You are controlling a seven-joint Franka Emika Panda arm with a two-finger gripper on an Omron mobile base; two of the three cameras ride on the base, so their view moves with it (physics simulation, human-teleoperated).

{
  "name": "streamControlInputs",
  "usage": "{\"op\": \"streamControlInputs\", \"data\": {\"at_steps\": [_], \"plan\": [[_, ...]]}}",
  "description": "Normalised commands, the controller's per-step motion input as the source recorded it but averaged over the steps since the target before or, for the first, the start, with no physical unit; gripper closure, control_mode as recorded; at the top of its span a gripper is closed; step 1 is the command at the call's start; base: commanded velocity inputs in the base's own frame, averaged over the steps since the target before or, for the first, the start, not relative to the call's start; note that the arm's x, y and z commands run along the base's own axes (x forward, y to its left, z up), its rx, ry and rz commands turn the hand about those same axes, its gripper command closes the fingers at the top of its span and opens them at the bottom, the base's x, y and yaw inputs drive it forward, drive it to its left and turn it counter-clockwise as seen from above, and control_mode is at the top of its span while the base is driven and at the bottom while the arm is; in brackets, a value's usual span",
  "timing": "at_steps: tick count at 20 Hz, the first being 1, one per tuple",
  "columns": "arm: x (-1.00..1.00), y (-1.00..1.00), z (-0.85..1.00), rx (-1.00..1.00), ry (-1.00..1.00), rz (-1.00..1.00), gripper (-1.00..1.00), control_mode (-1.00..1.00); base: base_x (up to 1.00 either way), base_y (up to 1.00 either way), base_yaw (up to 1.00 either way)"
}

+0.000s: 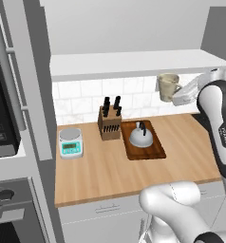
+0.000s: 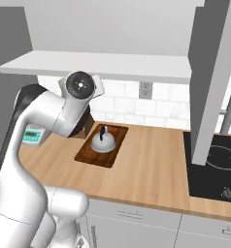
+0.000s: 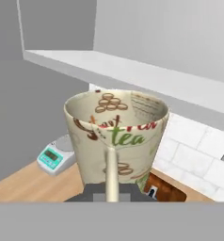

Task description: Pick the kettle from the counter and place it on the tray. Then pick the mug from the cabinet and place it on the tray. Then close the cabinet doors.

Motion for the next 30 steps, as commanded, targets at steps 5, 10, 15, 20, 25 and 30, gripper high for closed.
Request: {"op": "streamControlInputs", "data": {"at_steps": [5,10,15,20,25,30], "plan": [[-0.03,0.00,-0.82,-0.03,0.23,0.00,1.00,-1.00,0.00,0.00,0.00],[0.00,0.00,-0.97,0.00,0.22,0.01,1.00,-1.00,0.00,0.00,0.00],[0.00,0.00,-1.00,0.00,0.20,0.05,1.00,-1.00,0.00,0.00,0.00],[0.01,0.00,-0.77,0.00,0.14,0.06,1.00,-1.00,0.00,0.00,0.00],[0.02,-0.05,-0.28,0.00,0.10,0.01,1.00,-1.00,0.00,0.00,0.00],[0.19,-0.09,-0.16,0.07,0.00,0.00,1.00,-1.00,0.00,0.00,0.00]]}}
